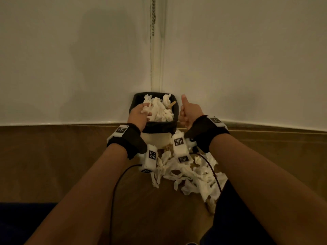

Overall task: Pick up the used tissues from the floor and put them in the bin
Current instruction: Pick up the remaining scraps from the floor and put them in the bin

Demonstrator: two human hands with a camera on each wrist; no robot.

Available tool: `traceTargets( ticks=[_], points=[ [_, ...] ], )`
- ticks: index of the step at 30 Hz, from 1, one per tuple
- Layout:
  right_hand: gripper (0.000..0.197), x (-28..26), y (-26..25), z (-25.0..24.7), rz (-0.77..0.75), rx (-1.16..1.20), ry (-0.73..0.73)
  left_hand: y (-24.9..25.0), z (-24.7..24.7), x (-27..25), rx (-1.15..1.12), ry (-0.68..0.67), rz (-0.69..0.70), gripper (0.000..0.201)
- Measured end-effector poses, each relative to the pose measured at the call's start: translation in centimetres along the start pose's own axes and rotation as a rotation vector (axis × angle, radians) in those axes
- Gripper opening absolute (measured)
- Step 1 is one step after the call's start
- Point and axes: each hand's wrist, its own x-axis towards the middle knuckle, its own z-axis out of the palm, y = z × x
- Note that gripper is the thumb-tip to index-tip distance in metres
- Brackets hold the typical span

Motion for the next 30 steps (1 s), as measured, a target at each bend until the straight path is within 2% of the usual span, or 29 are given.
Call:
traceTargets(
  ticks=[2, 5, 8, 12, 13, 16, 17, 18, 20, 23, 26, 30],
  points=[
    [0.055, 0.5, -0.3, 0.2, -0.039, -0.059, 0.043, 0.8, -0.2, 0.0, 0.053, 0.007, 0.102, 0.032],
    [0.043, 1.3, -0.9, 0.2, -0.078, -0.190, 0.060, 1.2, -0.4, 0.1, 0.202, 0.064, 0.176, 0.041],
    [0.040, 2.8, -1.0, 0.6, -0.152, -0.290, 0.142, 1.2, -0.3, 0.7, 0.363, 0.094, 0.150, 0.038],
    [0.049, 5.1, -0.6, 1.6, -0.299, -0.300, 0.252, 0.8, 0.0, 2.0, 0.380, 0.040, 0.130, 0.023],
    [0.044, 5.7, -0.4, 1.7, -0.303, -0.345, 0.220, 0.5, 0.1, 2.4, 0.391, 0.024, 0.119, 0.025],
    [0.024, 7.4, 0.1, 1.8, -0.140, -0.402, 0.040, -0.6, 0.3, 3.5, 0.413, -0.008, 0.093, 0.025],
    [0.017, 7.5, 0.1, 2.0, -0.087, -0.438, -0.019, -0.9, 0.3, 3.9, 0.421, -0.022, 0.088, 0.031],
    [0.017, 7.7, 0.3, 2.0, -0.073, -0.501, -0.056, -1.3, 0.3, 4.3, 0.448, -0.030, 0.099, 0.039],
    [0.040, 8.5, 0.9, 2.0, -0.072, -0.624, -0.093, -1.9, 0.4, 5.0, 0.542, -0.020, 0.165, 0.048],
    [0.045, 8.8, 1.3, 2.1, -0.156, -0.721, -0.076, -2.8, 0.7, 5.9, 0.616, -0.001, 0.294, 0.049],
    [0.038, 8.9, 1.7, 2.6, -0.293, -0.727, -0.045, -2.9, 1.0, 6.6, 0.620, -0.013, 0.327, 0.038],
    [0.029, 8.8, 2.4, 2.8, -0.461, -0.898, 0.081, -2.8, 1.4, 6.6, 0.862, 0.007, 0.458, 0.026]
  ],
)
